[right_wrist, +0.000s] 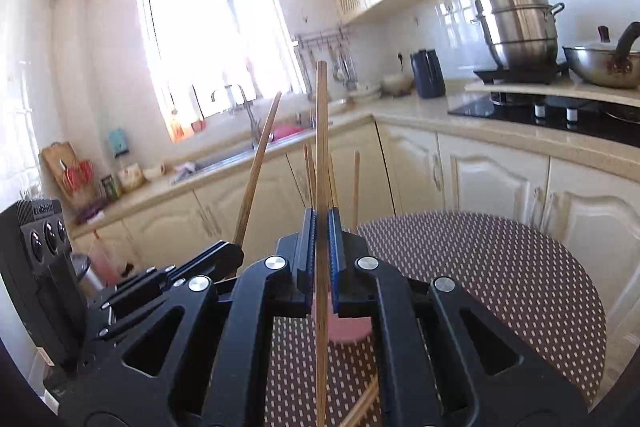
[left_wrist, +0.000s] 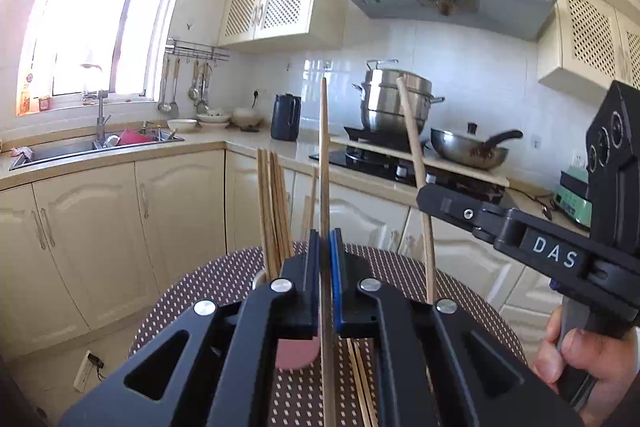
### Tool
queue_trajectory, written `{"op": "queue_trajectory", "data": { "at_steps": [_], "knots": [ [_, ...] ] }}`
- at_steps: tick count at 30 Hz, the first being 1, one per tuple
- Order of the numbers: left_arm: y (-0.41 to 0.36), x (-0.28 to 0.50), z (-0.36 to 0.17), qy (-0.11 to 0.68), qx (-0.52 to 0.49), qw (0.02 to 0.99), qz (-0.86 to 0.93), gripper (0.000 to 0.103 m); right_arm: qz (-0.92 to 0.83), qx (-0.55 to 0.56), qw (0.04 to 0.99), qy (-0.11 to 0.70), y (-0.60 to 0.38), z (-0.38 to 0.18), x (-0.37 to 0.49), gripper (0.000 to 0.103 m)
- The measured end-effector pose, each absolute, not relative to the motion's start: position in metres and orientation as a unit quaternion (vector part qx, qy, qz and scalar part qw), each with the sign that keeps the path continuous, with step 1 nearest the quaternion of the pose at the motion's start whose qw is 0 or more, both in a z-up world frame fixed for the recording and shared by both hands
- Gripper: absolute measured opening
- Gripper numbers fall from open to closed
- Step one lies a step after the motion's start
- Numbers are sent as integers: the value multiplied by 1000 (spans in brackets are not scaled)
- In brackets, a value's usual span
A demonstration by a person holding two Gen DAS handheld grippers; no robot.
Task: Organize utensils
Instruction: 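Lift both held chopsticks upright and carry them over the pink cup, then lower both chopsticks into the pink cup and open both tools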
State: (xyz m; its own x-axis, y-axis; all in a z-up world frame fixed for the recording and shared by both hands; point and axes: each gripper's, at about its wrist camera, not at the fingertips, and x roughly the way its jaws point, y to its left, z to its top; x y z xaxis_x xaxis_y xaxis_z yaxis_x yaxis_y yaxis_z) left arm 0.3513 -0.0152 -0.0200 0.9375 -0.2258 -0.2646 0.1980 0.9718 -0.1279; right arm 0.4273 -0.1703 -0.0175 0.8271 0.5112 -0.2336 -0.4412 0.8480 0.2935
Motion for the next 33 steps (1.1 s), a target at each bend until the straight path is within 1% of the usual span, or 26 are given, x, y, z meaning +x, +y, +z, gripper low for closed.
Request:
{"op": "queue_trajectory", "data": {
  "at_steps": [4,7,11,15,19,27,33],
  "knots": [
    [-4,373,-17,121,-77,985,-98,5,250,122,956,93,-161,-12,441,6],
    [4,388,-18,107,-103,984,-102,5,242,130,959,63,-155,-10,453,6],
    [6,406,-20,83,-124,983,-103,5,236,142,960,44,-150,-13,470,6],
    [9,421,-21,59,-139,984,-99,5,233,147,960,38,-146,-21,489,6],
    [10,441,-26,54,-137,985,-88,5,232,148,961,35,-140,-30,503,6],
    [6,472,-55,73,-147,983,-76,5,231,137,962,49,-136,-55,521,6],
    [3,471,-73,88,-132,985,-67,5,235,124,962,66,-134,-70,518,6]
  ]
}}
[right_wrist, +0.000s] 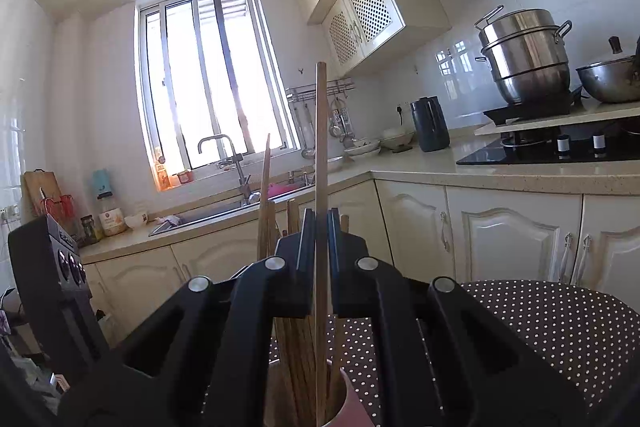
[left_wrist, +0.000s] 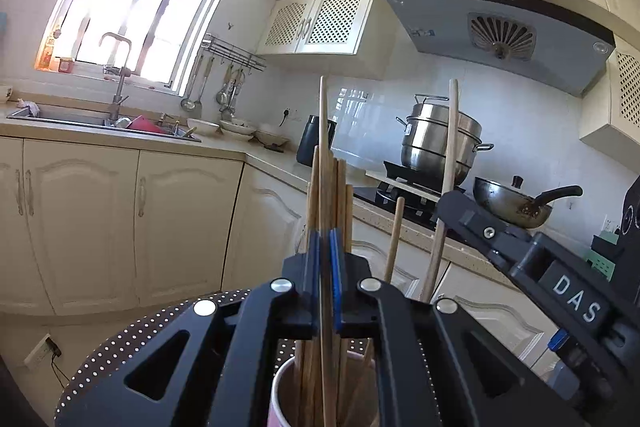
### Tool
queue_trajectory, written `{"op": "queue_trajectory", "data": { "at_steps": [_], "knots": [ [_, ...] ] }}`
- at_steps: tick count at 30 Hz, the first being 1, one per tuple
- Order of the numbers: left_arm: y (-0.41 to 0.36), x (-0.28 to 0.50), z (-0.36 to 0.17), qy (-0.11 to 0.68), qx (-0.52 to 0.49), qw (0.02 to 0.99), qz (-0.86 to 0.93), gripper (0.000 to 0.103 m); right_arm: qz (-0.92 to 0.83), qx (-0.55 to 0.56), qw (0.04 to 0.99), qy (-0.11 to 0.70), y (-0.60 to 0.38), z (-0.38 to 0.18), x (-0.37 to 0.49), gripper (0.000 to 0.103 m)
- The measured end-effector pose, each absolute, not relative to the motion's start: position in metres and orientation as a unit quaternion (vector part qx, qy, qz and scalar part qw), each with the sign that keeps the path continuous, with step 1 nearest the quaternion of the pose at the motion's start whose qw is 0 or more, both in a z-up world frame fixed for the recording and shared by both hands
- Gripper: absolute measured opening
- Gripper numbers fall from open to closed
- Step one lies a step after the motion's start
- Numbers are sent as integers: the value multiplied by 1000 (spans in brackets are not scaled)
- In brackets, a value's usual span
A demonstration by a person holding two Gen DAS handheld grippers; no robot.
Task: Organize utensils
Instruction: 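Lower both chopsticks into the pink cup and open both tools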
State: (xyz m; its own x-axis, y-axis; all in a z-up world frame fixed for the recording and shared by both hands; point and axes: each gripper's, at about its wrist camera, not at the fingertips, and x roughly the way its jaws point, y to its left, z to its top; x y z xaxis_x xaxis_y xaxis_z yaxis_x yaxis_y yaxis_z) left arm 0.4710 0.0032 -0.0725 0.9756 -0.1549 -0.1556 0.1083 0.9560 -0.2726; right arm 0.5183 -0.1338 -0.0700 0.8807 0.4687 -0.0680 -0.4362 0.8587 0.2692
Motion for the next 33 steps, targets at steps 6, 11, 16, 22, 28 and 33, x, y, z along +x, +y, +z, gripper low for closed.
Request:
{"op": "queue_trajectory", "data": {
  "at_steps": [6,11,16,22,28,33],
  "knots": [
    [4,455,-79,99,-119,986,-64,5,239,118,961,79,-134,-76,506,6],
    [2,437,-82,106,-103,987,-65,5,241,92,962,86,-129,-76,491,7],
    [4,423,-87,115,-97,987,-63,5,239,69,964,96,-123,-82,479,7],
    [5,413,-97,125,-73,988,-59,5,238,48,963,119,-116,-97,474,7],
    [3,415,-105,150,-61,985,-64,6,234,44,962,131,-114,-105,475,7],
    [5,413,-104,156,-65,983,-65,7,232,48,962,134,-115,-103,474,7]
  ]
}}
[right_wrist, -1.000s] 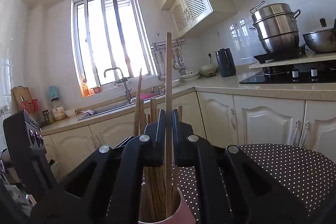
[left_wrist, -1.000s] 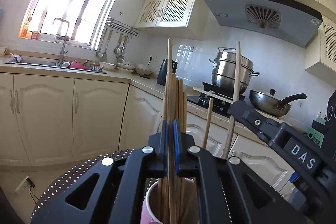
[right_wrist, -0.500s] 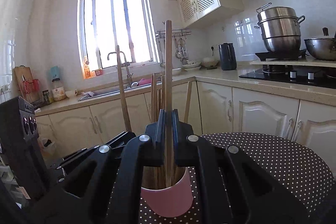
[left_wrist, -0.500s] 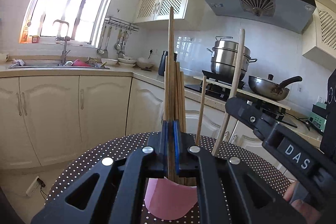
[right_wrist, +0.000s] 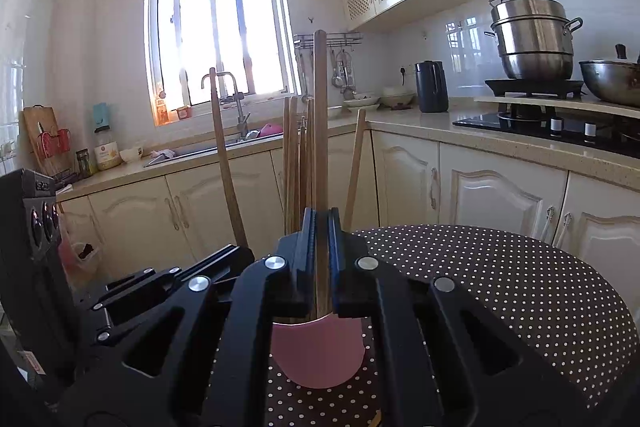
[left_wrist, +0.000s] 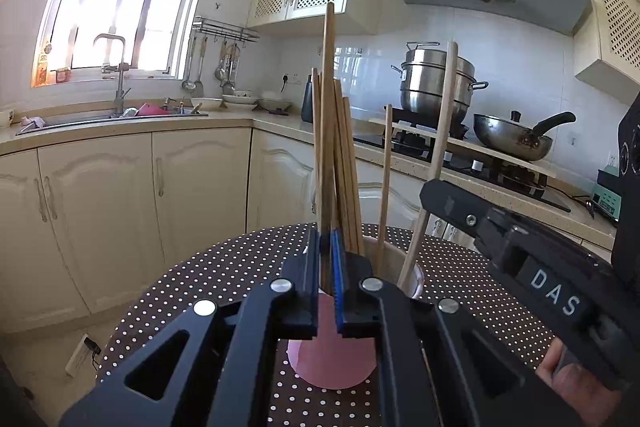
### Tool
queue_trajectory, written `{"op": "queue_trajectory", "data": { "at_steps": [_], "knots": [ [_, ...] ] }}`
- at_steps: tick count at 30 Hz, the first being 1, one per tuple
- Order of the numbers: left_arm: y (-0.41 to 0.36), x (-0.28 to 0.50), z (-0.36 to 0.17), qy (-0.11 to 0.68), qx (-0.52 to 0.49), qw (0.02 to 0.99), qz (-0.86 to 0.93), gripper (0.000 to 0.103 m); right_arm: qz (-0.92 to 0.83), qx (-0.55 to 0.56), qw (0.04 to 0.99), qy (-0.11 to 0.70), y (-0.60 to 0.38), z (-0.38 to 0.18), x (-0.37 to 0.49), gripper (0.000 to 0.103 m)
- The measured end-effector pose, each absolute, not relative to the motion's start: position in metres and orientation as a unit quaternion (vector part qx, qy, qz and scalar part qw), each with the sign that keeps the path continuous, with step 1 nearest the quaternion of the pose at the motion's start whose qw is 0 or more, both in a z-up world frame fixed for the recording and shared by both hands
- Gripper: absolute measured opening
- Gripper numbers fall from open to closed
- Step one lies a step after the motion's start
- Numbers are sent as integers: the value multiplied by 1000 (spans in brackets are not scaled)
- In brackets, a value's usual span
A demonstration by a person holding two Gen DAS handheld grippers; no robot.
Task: Organize utensils
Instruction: 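Lower both chopsticks into the pink cup and open both tools, then move both open tools back down to the last two chopsticks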
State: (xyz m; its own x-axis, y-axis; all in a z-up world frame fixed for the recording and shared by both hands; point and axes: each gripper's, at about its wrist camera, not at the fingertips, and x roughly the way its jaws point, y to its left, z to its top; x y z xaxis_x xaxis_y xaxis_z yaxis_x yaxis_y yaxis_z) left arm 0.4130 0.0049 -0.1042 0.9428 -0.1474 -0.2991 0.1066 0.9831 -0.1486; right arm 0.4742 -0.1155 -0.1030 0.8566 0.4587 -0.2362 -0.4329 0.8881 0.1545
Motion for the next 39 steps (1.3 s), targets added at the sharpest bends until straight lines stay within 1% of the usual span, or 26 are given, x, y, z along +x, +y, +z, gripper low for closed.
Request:
{"op": "queue_trajectory", "data": {
  "at_steps": [1,3,4,5,9,11,16,18,19,21,23,26,34,39],
  "knots": [
    [5,413,-103,156,-67,983,-64,7,231,48,962,135,-115,-103,474,7],
    [6,411,-100,155,-69,984,-63,13,231,51,962,136,-116,-102,474,7],
    [6,409,-99,154,-69,984,-62,23,230,51,962,137,-116,-102,474,7],
    [8,407,-98,151,-70,984,-61,30,230,52,962,138,-116,-102,474,7],
    [12,400,-93,148,-73,985,-57,36,230,54,961,141,-116,-100,472,7],
    [14,398,-91,148,-76,984,-58,43,230,55,961,144,-117,-99,471,7],
    [14,390,-86,145,-71,985,-54,48,227,58,960,151,-116,-95,467,10],
    [15,386,-84,145,-70,986,-52,50,224,62,961,150,-118,-93,464,24],
    [17,384,-83,145,-74,985,-51,51,219,66,962,150,-120,-91,463,28],
    [23,380,-80,146,-83,985,-47,53,217,74,962,145,-124,-87,459,45],
    [27,376,-77,147,-87,984,-46,56,217,74,963,142,-125,-83,453,46],
    [29,367,-71,142,-83,986,-43,57,216,71,964,139,-126,-76,445,49],
    [34,341,-54,137,-78,987,-42,62,211,70,966,130,-134,-57,418,51],
    [28,327,-48,137,-68,987,-43,62,209,67,967,130,-140,-49,400,52]
  ]
}}
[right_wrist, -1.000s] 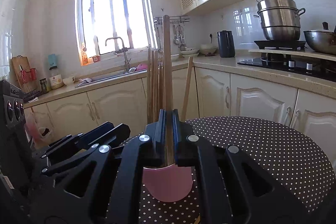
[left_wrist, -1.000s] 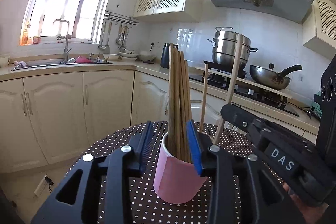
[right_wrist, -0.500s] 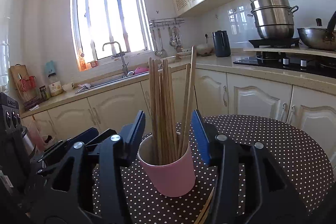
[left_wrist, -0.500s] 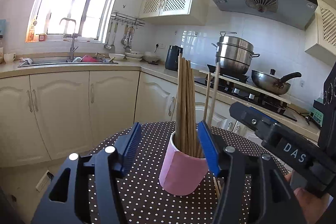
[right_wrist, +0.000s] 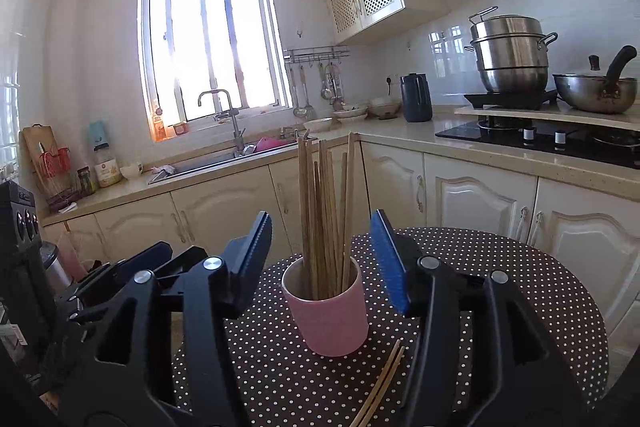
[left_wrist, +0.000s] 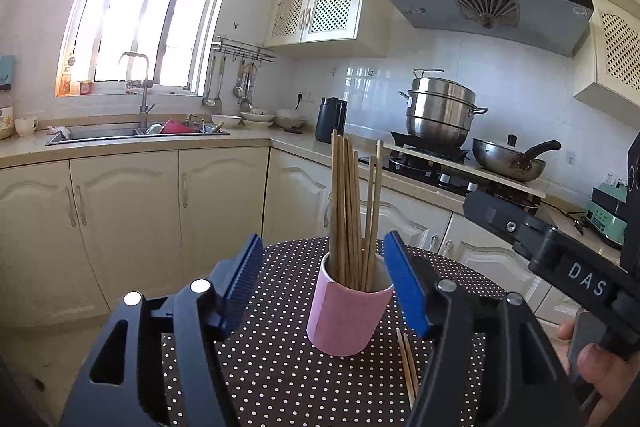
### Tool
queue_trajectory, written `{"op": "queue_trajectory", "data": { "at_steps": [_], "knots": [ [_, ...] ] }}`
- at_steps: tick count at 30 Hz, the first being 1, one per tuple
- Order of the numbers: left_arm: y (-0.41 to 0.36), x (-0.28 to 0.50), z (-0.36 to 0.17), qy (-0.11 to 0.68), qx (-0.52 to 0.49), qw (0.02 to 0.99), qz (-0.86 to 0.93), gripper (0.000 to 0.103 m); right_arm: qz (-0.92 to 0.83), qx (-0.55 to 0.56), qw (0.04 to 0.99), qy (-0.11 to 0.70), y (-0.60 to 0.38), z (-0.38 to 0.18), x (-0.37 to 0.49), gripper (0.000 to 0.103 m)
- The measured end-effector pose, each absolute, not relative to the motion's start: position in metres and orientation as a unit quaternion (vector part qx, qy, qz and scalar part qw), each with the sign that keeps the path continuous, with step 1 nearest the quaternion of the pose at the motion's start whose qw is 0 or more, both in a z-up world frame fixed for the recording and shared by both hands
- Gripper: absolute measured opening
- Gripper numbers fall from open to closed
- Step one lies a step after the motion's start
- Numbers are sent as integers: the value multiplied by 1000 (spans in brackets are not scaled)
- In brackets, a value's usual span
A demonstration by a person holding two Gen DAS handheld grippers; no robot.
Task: Organize utensils
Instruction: 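Move both open tools back down to the last two chopsticks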
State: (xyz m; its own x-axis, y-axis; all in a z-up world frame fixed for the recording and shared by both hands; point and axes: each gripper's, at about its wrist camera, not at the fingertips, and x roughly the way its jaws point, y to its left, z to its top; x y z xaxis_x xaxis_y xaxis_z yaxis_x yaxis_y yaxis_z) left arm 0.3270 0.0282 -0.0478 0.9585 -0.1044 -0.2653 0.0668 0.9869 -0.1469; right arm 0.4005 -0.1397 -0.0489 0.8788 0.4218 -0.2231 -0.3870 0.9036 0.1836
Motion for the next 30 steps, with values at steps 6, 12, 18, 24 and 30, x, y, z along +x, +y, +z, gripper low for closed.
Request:
{"op": "queue_trajectory", "data": {
  "at_steps": [6,12,18,24,30],
  "knots": [
    [9,315,-43,154,-39,986,-56,64,201,60,966,152,-150,-48,387,57],
    [-10,312,-54,203,-11,976,-74,67,188,62,961,194,-164,-62,382,58],
    [-24,314,-69,240,-1,968,-76,67,181,67,953,234,-176,-82,380,58],
    [-37,324,-92,298,6,950,-91,67,177,69,941,279,-184,-104,383,60],
    [-45,345,-122,383,10,917,-109,67,164,69,928,327,-192,-129,389,60]
  ]
}}
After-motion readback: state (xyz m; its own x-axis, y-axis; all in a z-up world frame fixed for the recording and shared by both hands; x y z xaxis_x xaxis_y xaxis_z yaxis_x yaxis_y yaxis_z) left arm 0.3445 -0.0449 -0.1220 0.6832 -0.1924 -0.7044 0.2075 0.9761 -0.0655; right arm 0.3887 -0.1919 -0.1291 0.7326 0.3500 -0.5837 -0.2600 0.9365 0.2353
